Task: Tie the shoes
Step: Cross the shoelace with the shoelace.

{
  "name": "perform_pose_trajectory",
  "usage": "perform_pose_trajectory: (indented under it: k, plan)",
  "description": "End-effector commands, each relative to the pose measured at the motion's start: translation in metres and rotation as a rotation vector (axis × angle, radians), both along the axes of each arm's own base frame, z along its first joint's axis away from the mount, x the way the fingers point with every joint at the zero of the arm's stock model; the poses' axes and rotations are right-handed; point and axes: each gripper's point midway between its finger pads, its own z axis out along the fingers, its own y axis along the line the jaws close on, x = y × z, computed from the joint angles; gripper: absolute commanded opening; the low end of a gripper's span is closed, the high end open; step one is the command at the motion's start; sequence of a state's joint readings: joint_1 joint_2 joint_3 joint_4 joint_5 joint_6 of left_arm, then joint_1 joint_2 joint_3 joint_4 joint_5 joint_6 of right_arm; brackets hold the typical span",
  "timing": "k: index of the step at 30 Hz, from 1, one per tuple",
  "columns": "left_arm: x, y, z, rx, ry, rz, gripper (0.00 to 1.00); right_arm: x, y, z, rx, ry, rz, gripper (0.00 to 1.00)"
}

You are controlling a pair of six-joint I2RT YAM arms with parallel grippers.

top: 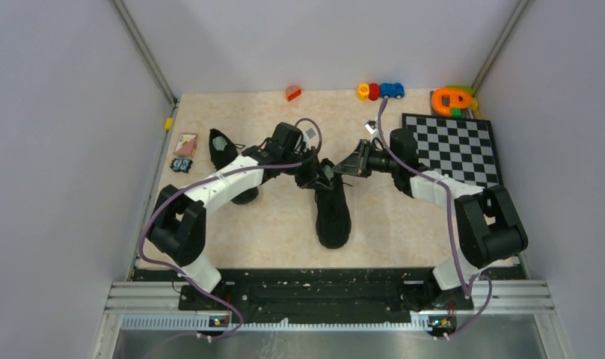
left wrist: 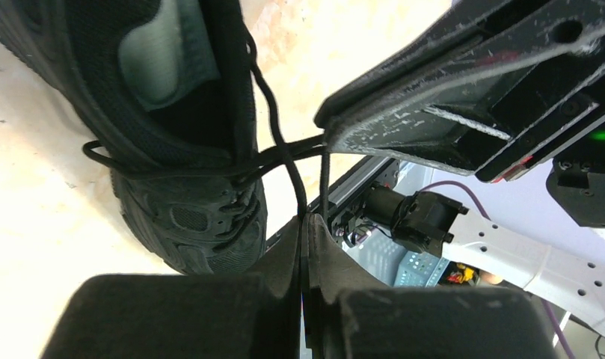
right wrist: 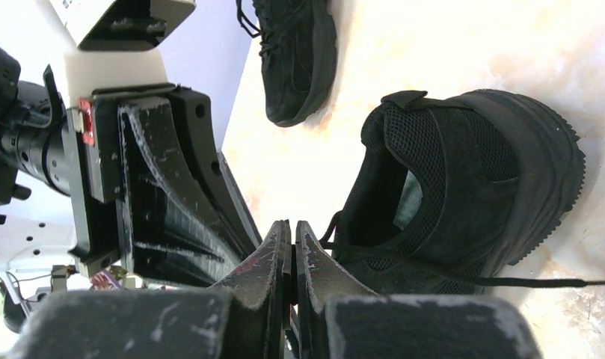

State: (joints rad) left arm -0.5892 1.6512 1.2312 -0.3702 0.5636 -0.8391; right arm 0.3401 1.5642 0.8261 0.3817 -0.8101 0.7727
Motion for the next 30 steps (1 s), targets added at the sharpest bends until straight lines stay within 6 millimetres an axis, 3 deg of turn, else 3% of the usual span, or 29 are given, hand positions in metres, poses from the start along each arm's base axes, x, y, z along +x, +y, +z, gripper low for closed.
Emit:
perform_pose_trajectory:
  k: [1,14,22,30]
  plan:
    - [-0.001,-0.009,0.006,-0.006,-0.047,0.001,0.0,0.004,0.007,0.034,0.045,-0.104,0.013,0.0]
    - [0.025,-0.004,-0.008,0.126,-0.16,0.123,0.0,0.001,0.006,0.037,0.057,-0.099,0.007,0.0]
    - [0.026,-0.009,-0.004,0.139,-0.206,0.128,0.0,0.001,0.006,0.036,0.056,-0.091,-0.008,0.0]
    - [0.025,0.001,0.003,0.139,-0.24,0.174,0.0,0.002,0.008,0.033,0.062,-0.087,-0.019,0.0]
